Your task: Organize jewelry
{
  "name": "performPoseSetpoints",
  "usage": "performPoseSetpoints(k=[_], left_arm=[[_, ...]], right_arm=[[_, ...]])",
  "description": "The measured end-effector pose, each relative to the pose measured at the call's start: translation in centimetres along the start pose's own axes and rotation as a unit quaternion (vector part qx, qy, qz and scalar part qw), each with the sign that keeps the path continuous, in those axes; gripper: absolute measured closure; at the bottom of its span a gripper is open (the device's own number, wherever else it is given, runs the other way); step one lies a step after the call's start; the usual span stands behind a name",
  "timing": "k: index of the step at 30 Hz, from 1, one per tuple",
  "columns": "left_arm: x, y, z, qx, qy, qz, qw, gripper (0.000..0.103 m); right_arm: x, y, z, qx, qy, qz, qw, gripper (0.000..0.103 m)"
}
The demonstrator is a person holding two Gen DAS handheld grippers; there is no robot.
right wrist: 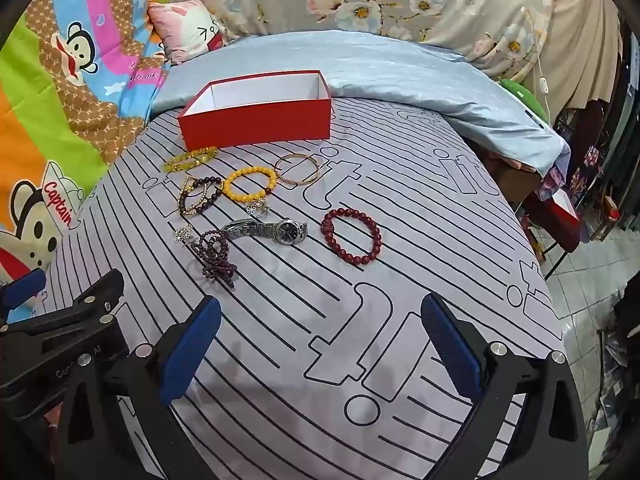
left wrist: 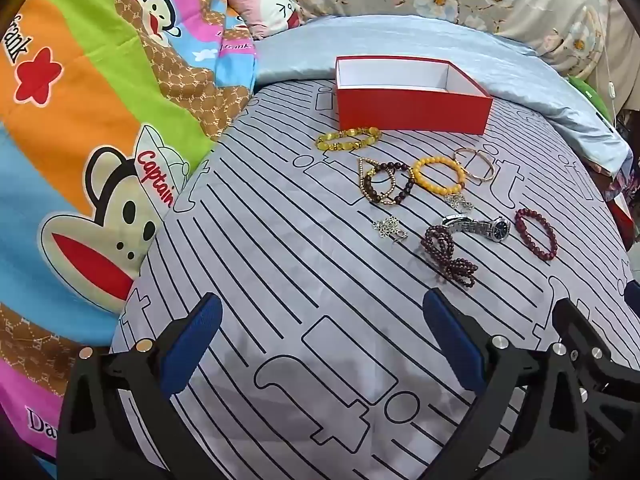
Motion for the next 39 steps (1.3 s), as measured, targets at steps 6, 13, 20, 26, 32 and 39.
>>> performPoseSetpoints(k=[6,13,20,26,32,39], left_arm=[[-0.73,-0.14,-0.11,-0.001,-0.003,-0.005,1.0000,0.007],[-0.88,-0.59,-0.49,0.006,-0.010,-0.008,0.9999,0.007],[-0.84,-0.64,-0.54,0.006,-0.011,-0.007,0.9999,0.007],[-0.79,-0.62,-0.21,0.004,-0.013,-0.006,0.9999,0.007],[-0.83,-0.62,-0.19,0.004,-0.012,-0.007,0.9999,0.007],[-0.76,-0.50,0.18,0.003,-0.012,-0.007,0.9999,0.008]], right_arm=[[0.08,0.35,0.18,-0.003,0.004,0.001,1.000,0.007],[-0.57,-0.29,-0.58,0.002,0.000,0.003,1.000,0.007],[-0.28,-0.12,-0.48,0.003,0.001,0.004,1.000,0.007],[-0.25,-0.05,-0.27,0.001,0.000,0.005,1.000,0.007],[-0.22,-0.02,-0.23,0.003,-0.002,0.004,1.000,0.007],[-0.13,0.12,-0.11,0.004,-0.003,0.005,1.000,0.007]])
Point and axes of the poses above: each gripper's, at about its wrist camera, not at the fingertips, and x roughly the way its jaws point, z to its left, y to its underside, the point moved 2 cm from there along x, roughly the way its jaws point, and after that the axes turned 13 degrees about z, right-handed, at the moved point
